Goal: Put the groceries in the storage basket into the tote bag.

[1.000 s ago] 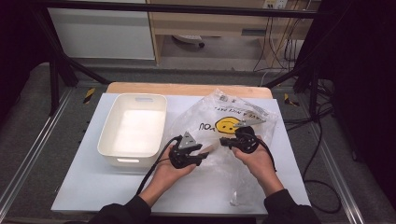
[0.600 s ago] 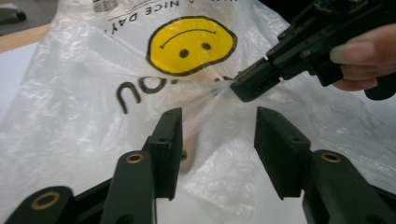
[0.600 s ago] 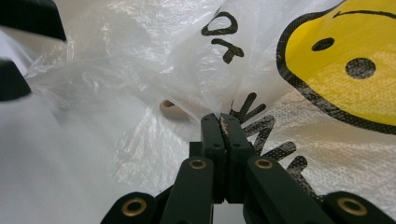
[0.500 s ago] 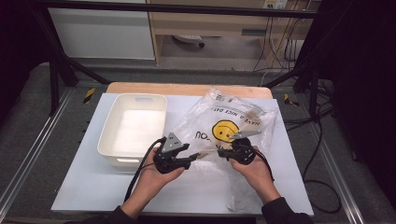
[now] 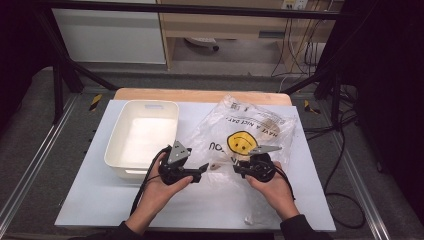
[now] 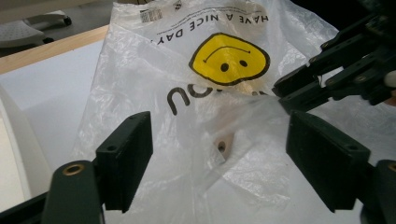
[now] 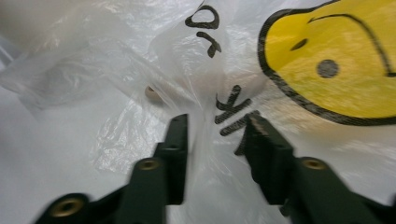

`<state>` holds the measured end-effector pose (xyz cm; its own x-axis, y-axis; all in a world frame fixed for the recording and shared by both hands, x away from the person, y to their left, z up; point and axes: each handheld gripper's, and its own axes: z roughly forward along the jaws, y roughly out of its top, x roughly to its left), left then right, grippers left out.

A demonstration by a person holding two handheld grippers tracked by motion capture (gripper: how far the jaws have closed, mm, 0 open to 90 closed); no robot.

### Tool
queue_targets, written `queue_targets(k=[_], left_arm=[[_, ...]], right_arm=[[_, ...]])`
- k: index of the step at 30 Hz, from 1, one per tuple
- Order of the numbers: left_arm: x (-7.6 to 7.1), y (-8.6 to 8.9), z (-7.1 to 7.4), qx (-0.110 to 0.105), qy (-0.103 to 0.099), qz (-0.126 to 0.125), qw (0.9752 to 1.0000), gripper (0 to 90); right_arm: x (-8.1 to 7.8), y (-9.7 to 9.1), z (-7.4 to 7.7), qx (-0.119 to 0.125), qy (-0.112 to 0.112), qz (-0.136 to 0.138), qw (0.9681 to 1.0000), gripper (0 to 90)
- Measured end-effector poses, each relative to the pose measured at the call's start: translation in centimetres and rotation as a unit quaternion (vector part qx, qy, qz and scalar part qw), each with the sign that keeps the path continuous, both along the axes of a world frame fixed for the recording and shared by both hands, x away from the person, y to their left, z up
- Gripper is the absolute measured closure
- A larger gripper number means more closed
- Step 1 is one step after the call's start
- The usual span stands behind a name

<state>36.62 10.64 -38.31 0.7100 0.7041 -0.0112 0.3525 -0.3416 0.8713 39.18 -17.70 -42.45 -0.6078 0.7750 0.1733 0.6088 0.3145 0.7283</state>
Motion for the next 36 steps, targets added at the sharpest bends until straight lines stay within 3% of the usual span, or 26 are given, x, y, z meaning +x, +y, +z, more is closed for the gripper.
queue_targets(k=[3, 7, 11, 14, 22, 25, 28, 31, 36], left_arm=[[-0.1, 0.0, 0.1, -0.004, 0.0, -0.002, 1.0, 17.5], [-0.3, 0.1, 0.5, -0.018, -0.011, -0.008, 0.9997, 14.4], [-0.4, 0.6, 0.8, -0.025, -0.016, 0.0, 0.9996, 12.8], [-0.3, 1.1, 1.0, -0.032, -0.01, 0.01, 0.9994, 12.7], [-0.1, 1.9, 1.5, -0.035, -0.019, 0.036, 0.9986, 12.7], [0.0, 2.1, 1.4, -0.033, -0.019, 0.043, 0.9983, 12.6], [0.2, 2.5, 1.3, -0.033, -0.015, 0.046, 0.9983, 12.7], [0.3, 2.7, 1.3, -0.034, -0.015, 0.049, 0.9981, 12.6], [0.3, 2.9, 1.5, -0.037, -0.017, 0.053, 0.9978, 12.7]], right_arm=[[-0.5, -0.9, 0.5, 0.002, -0.012, -0.019, 0.9998, 41.2], [-1.6, -2.3, 1.3, 0.0, -0.046, -0.054, 0.9974, 21.5], [-2.8, -4.3, 2.1, 0.001, -0.07, -0.094, 0.9931, 12.9], [-3.5, -5.9, 2.0, 0.0, -0.073, -0.115, 0.9907, 8.6], [-5.8, -8.8, 0.2, -0.007, -0.038, -0.144, 0.9887, 6.2], [-6.5, -9.4, -0.8, -0.016, -0.017, -0.142, 0.9896, 6.5], [-6.8, -9.5, -1.7, -0.03, 0.007, -0.139, 0.9899, 7.2], [-6.6, -9.4, -2.4, -0.03, 0.031, -0.135, 0.9899, 7.5], [-6.4, -8.2, -2.7, -0.034, 0.035, -0.113, 0.9924, 7.4]])
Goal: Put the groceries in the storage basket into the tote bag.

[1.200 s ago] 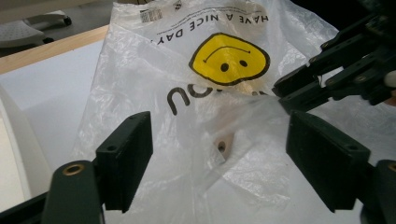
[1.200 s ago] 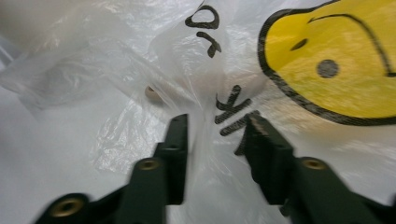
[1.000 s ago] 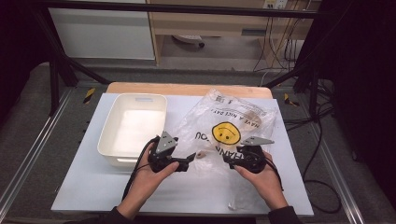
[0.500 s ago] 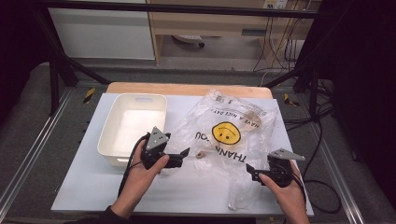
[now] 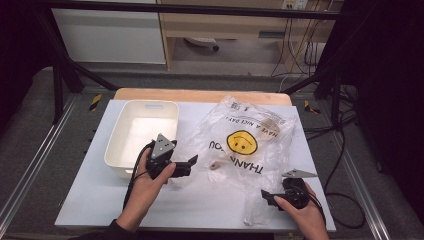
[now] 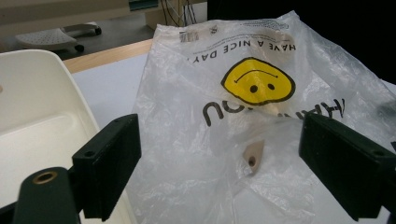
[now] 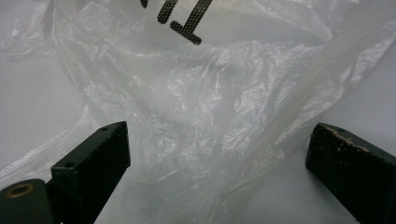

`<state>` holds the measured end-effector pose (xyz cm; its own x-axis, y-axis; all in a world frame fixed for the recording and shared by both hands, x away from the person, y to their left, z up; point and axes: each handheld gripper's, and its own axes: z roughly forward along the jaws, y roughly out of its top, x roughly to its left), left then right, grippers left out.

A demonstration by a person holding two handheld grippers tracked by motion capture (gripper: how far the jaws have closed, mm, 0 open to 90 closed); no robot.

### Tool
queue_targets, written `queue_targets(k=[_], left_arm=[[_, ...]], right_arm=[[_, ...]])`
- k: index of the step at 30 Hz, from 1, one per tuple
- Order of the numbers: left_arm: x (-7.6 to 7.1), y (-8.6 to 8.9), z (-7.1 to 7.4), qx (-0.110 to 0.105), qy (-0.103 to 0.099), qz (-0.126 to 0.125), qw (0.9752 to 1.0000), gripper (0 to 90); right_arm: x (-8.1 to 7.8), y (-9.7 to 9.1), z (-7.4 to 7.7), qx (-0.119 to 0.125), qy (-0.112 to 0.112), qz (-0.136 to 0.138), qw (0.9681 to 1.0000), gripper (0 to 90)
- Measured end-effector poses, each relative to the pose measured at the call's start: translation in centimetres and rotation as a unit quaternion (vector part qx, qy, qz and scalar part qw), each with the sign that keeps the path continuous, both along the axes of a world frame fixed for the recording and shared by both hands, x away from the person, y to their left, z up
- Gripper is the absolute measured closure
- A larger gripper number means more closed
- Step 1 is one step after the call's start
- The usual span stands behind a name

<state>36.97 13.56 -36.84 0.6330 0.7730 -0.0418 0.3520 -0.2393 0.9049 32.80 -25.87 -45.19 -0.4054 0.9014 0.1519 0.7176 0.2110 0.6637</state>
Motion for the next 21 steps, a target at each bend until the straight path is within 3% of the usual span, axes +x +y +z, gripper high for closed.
queue_targets(k=[6, 10, 14, 16, 21], left_arm=[[0.0, 0.2, 0.2, 0.0, -0.004, 0.004, 1.0, 13.1], [-0.1, 0.2, 0.4, 0.0, -0.007, 0.003, 1.0, 13.2], [0.0, 0.3, 0.5, 0.0, -0.007, 0.005, 1.0, 13.2], [0.0, 0.4, 0.5, 0.001, -0.007, 0.006, 1.0, 13.2], [0.1, 0.6, 0.4, 0.003, -0.007, 0.012, 0.9999, 13.2]], right_arm=[[0.0, 1.9, -0.1, -0.013, -0.006, 0.027, 0.9995, 8.0], [-0.2, 3.3, -0.3, -0.072, -0.02, 0.041, 0.9964, 12.2], [-0.5, 3.4, -0.2, -0.066, -0.038, 0.053, 0.9957, 31.1], [-0.7, 3.5, -0.1, -0.064, -0.044, 0.064, 0.9949, 44.6], [-0.8, 3.9, 0.1, -0.063, -0.047, 0.089, 0.993, 70.4]])
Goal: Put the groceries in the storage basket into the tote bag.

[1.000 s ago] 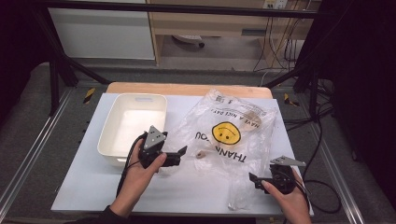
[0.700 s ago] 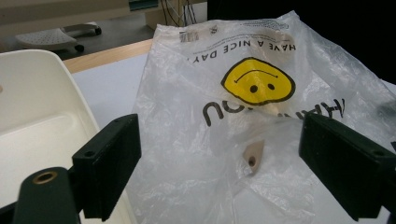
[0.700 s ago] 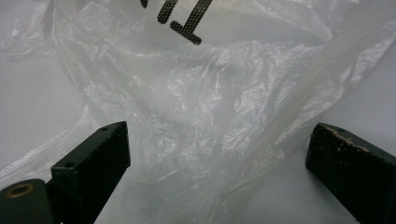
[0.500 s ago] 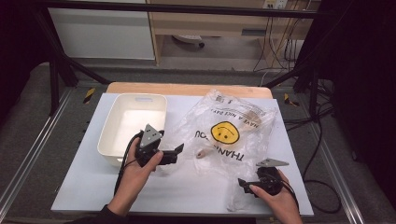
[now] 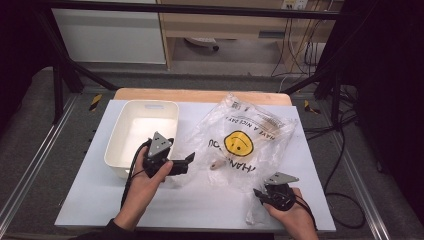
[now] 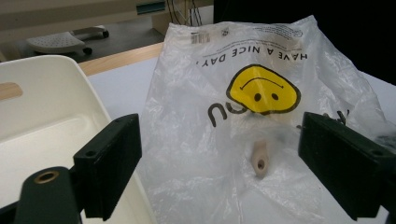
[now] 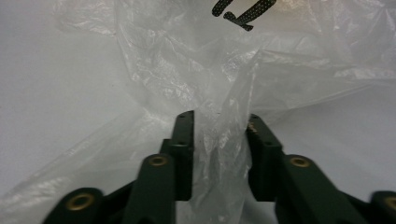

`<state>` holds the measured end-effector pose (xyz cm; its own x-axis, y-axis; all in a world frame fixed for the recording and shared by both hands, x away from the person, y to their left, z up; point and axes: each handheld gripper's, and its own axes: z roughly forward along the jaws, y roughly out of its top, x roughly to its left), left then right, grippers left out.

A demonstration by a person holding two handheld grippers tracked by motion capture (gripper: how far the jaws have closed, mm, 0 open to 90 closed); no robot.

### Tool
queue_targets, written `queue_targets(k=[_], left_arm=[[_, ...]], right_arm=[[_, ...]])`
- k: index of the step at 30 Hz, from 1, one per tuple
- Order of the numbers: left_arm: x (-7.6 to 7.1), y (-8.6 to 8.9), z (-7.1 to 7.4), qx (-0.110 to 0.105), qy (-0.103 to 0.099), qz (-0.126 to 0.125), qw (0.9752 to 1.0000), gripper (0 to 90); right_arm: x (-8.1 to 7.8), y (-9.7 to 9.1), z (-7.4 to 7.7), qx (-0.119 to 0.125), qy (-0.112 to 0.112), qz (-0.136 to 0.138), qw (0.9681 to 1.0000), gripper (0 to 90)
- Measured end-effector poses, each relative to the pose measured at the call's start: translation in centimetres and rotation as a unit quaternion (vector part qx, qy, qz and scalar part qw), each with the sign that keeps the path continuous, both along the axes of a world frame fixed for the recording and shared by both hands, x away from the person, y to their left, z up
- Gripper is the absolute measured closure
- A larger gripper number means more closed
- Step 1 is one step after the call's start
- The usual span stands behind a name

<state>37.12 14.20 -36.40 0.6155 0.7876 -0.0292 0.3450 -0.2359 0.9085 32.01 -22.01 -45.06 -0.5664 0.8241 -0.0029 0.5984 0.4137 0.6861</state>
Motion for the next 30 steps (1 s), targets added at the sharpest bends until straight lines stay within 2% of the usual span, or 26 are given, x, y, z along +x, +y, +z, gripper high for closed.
queue_targets(k=[4, 5, 11, 19, 27, 30], left_arm=[[0.0, 0.0, 0.1, -0.001, -0.001, 0.003, 1.0, 13.2], [0.0, 0.0, 0.0, -0.001, -0.001, 0.002, 1.0, 13.2], [-0.1, -0.3, -0.1, 0.004, 0.001, -0.002, 1.0, 13.3], [-0.4, -0.9, -0.4, 0.012, 0.004, -0.007, 0.9999, 13.2], [-0.8, -1.8, -1.0, 0.023, 0.011, -0.019, 0.9995, 13.4], [-1.1, -2.6, -1.5, 0.037, 0.015, -0.021, 0.999, 13.6]], right_arm=[[0.2, 0.0, 0.1, 0.0, 0.007, 0.012, 0.9999, 88.7], [0.3, -0.1, 0.1, 0.004, 0.009, 0.013, 0.9999, 89.8], [0.3, -0.9, 0.4, 0.001, 0.017, 0.011, 0.9998, 90.0], [0.5, -3.8, 0.5, -0.01, 0.018, -0.035, 0.9992, 90.0], [1.1, -6.3, 0.5, -0.004, 0.018, -0.076, 0.9969, 90.0], [1.5, -7.3, 0.5, -0.003, 0.016, -0.092, 0.9957, 90.0]])
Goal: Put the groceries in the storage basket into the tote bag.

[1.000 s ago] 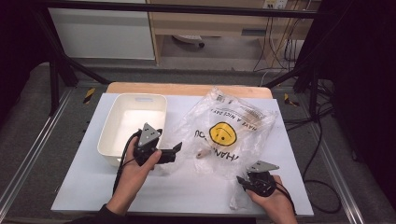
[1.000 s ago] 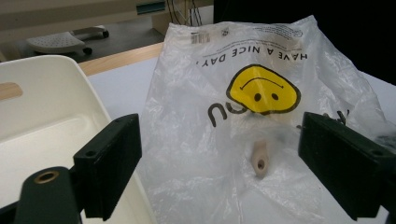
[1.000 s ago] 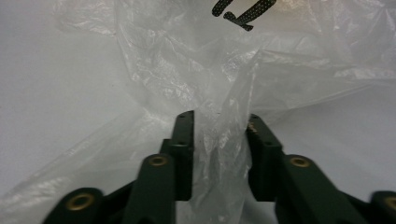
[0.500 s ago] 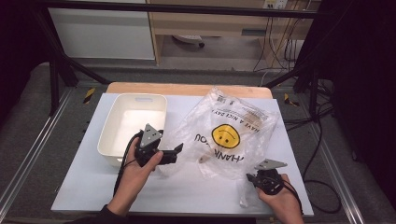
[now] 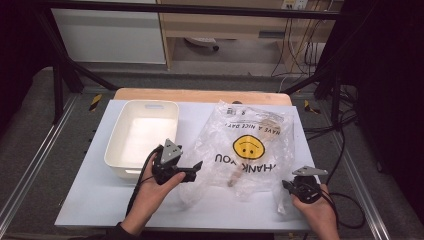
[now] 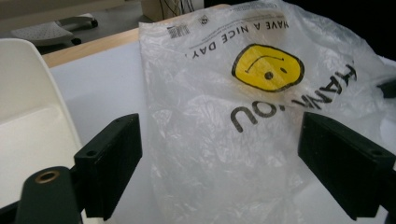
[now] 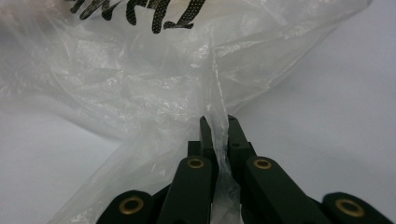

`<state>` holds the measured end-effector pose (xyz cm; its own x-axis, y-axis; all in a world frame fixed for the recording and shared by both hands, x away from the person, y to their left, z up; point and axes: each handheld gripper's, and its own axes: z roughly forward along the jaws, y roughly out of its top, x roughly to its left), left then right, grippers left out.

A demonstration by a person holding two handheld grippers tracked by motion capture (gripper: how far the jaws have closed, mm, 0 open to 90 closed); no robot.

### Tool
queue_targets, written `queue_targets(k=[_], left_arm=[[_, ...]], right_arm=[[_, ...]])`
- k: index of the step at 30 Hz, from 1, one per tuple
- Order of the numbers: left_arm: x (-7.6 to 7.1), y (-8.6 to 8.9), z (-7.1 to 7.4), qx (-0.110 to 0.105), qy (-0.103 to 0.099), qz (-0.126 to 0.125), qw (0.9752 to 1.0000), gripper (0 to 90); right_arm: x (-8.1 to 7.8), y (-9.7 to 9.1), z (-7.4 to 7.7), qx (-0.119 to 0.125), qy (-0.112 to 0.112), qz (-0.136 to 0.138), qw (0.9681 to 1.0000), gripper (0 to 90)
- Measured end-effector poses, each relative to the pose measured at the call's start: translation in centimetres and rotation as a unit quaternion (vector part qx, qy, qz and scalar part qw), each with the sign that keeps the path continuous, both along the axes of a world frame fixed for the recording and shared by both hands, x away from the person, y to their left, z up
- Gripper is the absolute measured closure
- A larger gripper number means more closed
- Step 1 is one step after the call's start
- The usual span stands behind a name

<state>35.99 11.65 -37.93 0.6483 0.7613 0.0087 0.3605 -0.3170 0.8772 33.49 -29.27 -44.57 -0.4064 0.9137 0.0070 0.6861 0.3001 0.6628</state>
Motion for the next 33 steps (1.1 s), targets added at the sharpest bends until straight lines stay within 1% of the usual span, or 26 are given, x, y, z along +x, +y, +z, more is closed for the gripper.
queue_targets(k=[2, 4, 5, 6, 9, 11, 13, 14, 16, 17, 20, 21, 24, 26, 29, 31, 32, 33], left_arm=[[-0.3, -0.6, -0.5, 0.009, -0.003, 0.004, 0.9999, 14.4], [-0.7, -1.1, -1.1, 0.014, 0.003, 0.003, 0.9999, 15.2], [-0.9, -1.4, -1.5, 0.017, 0.006, 0.0, 0.9998, 15.1], [-1.1, -1.8, -1.9, 0.024, 0.009, -0.002, 0.9997, 14.6], [-1.4, -2.5, -3.3, 0.042, 0.02, 0.0, 0.9989, 13.5], [-1.4, -2.8, -4.2, 0.053, 0.022, 0.003, 0.9983, 13.1], [-1.2, -2.9, -4.9, 0.054, 0.029, 0.007, 0.9981, 13.4], [-1.1, -2.9, -5.2, 0.059, 0.031, 0.007, 0.9977, 13.4], [-0.9, -2.9, -5.6, 0.06, 0.034, 0.015, 0.9975, 13.4], [-0.8, -2.8, -5.7, 0.063, 0.034, 0.015, 0.9973, 13.6], [-0.8, -2.9, -5.8, 0.063, 0.034, 0.021, 0.9972, 14.9], [-0.8, -2.9, -5.9, 0.068, 0.033, 0.022, 0.9969, 14.5], [-0.7, -2.9, -6.5, 0.071, 0.038, 0.021, 0.9965, 12.4], [-0.5, -2.9, -6.9, 0.074, 0.044, 0.024, 0.996, 13.3], [-0.3, -2.9, -7.6, 0.073, 0.059, 0.026, 0.9952, 13.0], [-0.3, -3.0, -8.0, 0.08, 0.065, 0.026, 0.9943, 12.8], [-0.2, -3.0, -8.0, 0.082, 0.071, 0.028, 0.9936, 12.8], [-0.1, -2.9, -8.0, 0.081, 0.072, 0.029, 0.9937, 13.4]], right_arm=[[0.3, -0.7, -0.1, 0.008, 0.001, -0.009, 0.9999, 90.0], [0.4, -1.2, -0.1, 0.01, 0.0, -0.017, 0.9998, 90.0], [0.5, -1.4, -0.1, 0.011, -0.002, -0.015, 0.9998, 90.0], [0.5, -1.5, -0.1, 0.015, 0.0, -0.018, 0.9997, 90.0], [0.5, -1.4, -0.1, 0.01, -0.001, -0.017, 0.9998, 90.0], [0.5, -1.4, -0.1, 0.009, 0.001, -0.015, 0.9998, 90.0], [0.5, -1.5, -0.1, 0.009, -0.001, -0.015, 0.9998, 90.0], [0.4, -1.5, -0.1, 0.009, 0.0, -0.015, 0.9998, 90.0], [0.4, -1.6, 0.0, 0.008, 0.001, -0.016, 0.9998, 90.0], [0.4, -1.6, 0.0, 0.007, 0.003, -0.017, 0.9998, 90.0], [0.5, -1.8, 0.1, -0.001, 0.002, -0.022, 0.9998, 90.0], [0.5, -1.9, 0.1, -0.003, 0.001, -0.023, 0.9997, 90.0], [0.5, -2.1, 0.1, -0.001, 0.001, -0.028, 0.9996, 90.0], [0.5, -2.2, 0.1, -0.001, 0.002, -0.028, 0.9996, 90.0], [0.4, -2.3, 0.1, 0.001, 0.003, -0.028, 0.9996, 90.0], [0.4, -2.3, 0.2, 0.001, 0.004, -0.028, 0.9996, 90.0], [0.4, -2.2, 0.1, 0.001, 0.003, -0.027, 0.9996, 90.0], [0.4, -2.2, 0.1, 0.001, 0.002, -0.028, 0.9996, 90.0]])
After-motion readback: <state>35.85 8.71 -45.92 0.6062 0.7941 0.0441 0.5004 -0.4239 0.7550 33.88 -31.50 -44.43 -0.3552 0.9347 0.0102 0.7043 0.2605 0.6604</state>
